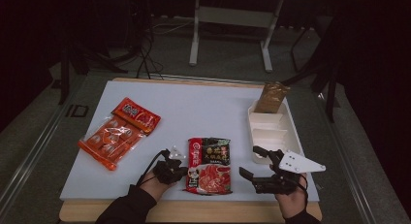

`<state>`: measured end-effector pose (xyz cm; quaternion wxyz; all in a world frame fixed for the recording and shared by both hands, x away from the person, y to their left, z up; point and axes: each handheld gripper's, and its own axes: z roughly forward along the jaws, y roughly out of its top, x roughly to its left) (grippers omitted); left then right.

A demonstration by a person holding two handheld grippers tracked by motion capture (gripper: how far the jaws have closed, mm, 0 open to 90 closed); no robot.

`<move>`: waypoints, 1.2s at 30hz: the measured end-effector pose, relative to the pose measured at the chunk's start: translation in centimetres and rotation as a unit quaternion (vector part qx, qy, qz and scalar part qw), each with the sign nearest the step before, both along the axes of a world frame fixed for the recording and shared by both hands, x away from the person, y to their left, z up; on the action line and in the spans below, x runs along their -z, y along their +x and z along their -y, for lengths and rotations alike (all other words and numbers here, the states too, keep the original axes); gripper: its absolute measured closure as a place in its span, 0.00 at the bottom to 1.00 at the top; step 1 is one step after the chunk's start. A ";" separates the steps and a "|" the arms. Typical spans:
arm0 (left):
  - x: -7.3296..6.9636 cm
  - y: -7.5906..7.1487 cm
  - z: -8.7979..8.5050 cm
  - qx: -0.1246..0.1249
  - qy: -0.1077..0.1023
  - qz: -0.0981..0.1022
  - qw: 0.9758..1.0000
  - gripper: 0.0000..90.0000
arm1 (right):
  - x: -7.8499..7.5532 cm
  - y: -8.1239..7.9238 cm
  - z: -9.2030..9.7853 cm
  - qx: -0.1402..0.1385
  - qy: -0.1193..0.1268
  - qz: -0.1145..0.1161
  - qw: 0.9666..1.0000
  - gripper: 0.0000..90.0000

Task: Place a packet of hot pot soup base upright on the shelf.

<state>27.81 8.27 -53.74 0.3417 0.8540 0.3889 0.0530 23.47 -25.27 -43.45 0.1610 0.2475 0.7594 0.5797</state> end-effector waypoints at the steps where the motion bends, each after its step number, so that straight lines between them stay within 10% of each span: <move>1: -0.1 0.0 -0.1 -0.003 0.001 0.002 1.000 0.94 | 0.0 0.0 0.0 0.001 -0.002 0.000 1.000 0.19; 20: -4.5 1.9 -1.6 -0.030 -0.059 0.041 0.997 0.59 | -0.1 -0.2 0.0 0.013 -0.012 0.022 1.000 0.20; 36: -4.4 5.3 -0.5 -0.028 -0.071 0.050 0.996 0.48 | -0.3 -0.6 0.0 0.036 -0.018 0.025 0.999 0.13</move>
